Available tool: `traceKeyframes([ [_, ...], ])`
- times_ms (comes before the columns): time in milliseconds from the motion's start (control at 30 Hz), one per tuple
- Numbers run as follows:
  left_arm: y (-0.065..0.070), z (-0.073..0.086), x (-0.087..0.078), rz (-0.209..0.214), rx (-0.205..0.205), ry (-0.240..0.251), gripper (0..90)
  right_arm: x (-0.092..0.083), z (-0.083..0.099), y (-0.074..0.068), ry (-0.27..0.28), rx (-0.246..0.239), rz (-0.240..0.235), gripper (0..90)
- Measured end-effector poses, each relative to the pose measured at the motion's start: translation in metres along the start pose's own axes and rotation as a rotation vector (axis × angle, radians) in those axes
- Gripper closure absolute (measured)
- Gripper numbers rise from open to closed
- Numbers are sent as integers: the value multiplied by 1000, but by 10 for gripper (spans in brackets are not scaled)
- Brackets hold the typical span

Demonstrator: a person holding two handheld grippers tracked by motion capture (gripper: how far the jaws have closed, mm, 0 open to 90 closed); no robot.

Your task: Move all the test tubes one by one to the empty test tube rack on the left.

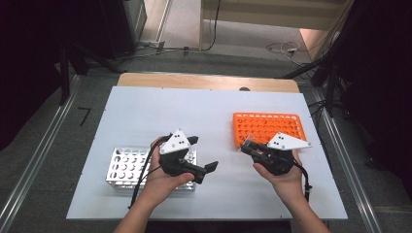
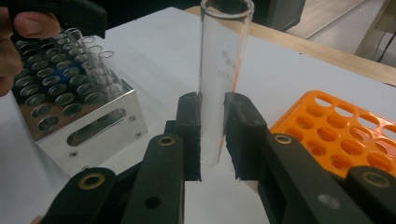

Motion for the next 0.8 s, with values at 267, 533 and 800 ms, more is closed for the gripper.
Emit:
traceKeyframes([
  [267, 4, -1, 2, 7, 6, 4, 8, 4, 1, -22, -15, -36, -49, 743],
  [533, 11, -4, 7, 24, 23, 4, 43, 6, 2, -39, -25, -77, -74, 743],
  [800, 17, -8, 10, 34, 34, 13, 103, 8, 2, -57, -36, -120, -102, 743],
])
Point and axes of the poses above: each handheld gripper's, and its own axes: x roughly forward along the jaws, z roughly out of its underside, y roughly to its right, the point moved 9 cm from there along x, roughly forward along the jaws, and after that the axes turned 10 degrees about z, right-handed, at the moved point
